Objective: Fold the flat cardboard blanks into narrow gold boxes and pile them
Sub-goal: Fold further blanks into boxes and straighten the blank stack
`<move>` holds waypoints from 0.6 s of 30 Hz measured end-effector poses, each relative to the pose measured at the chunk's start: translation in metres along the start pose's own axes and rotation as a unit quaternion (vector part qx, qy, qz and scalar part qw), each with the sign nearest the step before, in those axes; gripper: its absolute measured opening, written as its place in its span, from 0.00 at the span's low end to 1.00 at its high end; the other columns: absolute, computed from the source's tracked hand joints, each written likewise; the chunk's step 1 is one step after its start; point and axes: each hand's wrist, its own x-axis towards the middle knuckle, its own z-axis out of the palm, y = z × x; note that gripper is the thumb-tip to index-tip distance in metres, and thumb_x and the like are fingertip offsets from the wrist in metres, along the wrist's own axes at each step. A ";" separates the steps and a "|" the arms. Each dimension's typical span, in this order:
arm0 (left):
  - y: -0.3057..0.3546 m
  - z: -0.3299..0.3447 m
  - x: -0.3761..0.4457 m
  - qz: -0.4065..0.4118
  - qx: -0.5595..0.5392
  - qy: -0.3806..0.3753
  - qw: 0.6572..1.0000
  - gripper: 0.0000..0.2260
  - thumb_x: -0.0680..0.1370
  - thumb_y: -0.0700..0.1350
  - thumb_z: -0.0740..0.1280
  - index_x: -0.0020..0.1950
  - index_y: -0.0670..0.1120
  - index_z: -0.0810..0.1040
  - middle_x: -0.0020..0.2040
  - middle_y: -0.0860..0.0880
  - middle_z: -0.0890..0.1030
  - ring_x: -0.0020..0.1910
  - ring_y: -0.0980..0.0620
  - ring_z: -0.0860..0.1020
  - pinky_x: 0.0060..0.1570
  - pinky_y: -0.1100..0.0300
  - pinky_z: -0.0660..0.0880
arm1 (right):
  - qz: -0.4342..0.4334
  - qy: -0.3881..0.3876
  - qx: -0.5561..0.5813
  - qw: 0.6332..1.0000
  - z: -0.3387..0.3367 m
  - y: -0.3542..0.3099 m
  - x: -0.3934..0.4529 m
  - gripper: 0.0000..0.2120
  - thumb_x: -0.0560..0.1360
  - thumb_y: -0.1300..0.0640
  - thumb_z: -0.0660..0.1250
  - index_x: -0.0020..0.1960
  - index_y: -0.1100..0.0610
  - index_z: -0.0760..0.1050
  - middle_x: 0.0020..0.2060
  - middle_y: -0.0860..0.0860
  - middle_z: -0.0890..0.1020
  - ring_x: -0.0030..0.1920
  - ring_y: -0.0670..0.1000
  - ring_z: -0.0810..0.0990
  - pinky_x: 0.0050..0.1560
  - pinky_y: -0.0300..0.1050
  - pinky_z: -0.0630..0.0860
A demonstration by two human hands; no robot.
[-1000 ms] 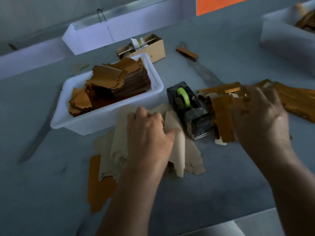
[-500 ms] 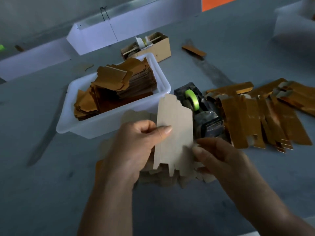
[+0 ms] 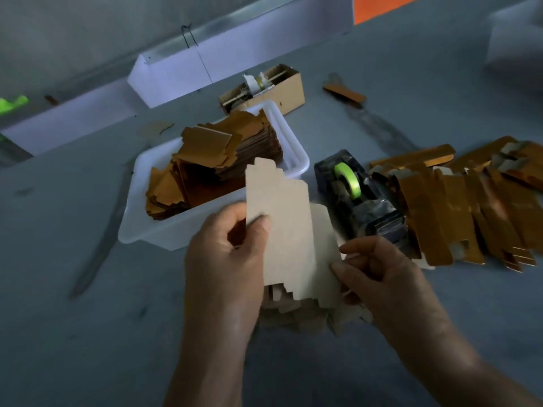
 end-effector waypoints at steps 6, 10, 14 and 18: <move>-0.002 -0.006 -0.002 -0.112 -0.179 -0.160 0.964 0.07 0.69 0.50 0.69 0.45 0.53 0.84 0.43 0.51 0.86 0.43 0.54 0.84 0.40 0.59 0.79 | -0.059 0.032 -0.091 0.994 -0.002 -0.005 -0.007 0.16 0.70 0.38 0.57 0.44 0.45 0.78 0.42 0.47 0.81 0.42 0.46 0.80 0.40 0.48 0.80; -0.009 -0.005 -0.009 -0.112 -0.179 -0.161 0.964 0.04 0.73 0.47 0.69 0.43 0.52 0.83 0.41 0.51 0.85 0.40 0.55 0.83 0.35 0.64 0.77 | -0.046 -0.005 0.053 0.998 0.006 -0.019 -0.022 0.16 0.67 0.41 0.64 0.43 0.52 0.81 0.33 0.48 0.81 0.32 0.42 0.79 0.30 0.33 0.75; -0.010 -0.006 -0.012 -0.103 -0.118 -0.150 0.976 0.05 0.72 0.48 0.71 0.46 0.52 0.82 0.40 0.54 0.85 0.38 0.56 0.83 0.37 0.57 0.78 | 0.014 -0.013 0.113 0.993 0.019 -0.015 -0.022 0.03 0.70 0.60 0.70 0.42 0.60 0.78 0.26 0.50 0.77 0.27 0.45 0.73 0.27 0.37 0.73; -0.009 -0.002 -0.014 -0.089 -0.051 -0.147 0.984 0.09 0.69 0.51 0.73 0.48 0.54 0.79 0.40 0.57 0.84 0.37 0.60 0.81 0.32 0.64 0.76 | 0.030 -0.034 0.123 0.991 0.018 -0.016 -0.023 0.15 0.62 0.52 0.70 0.45 0.58 0.78 0.28 0.49 0.79 0.26 0.45 0.74 0.26 0.36 0.72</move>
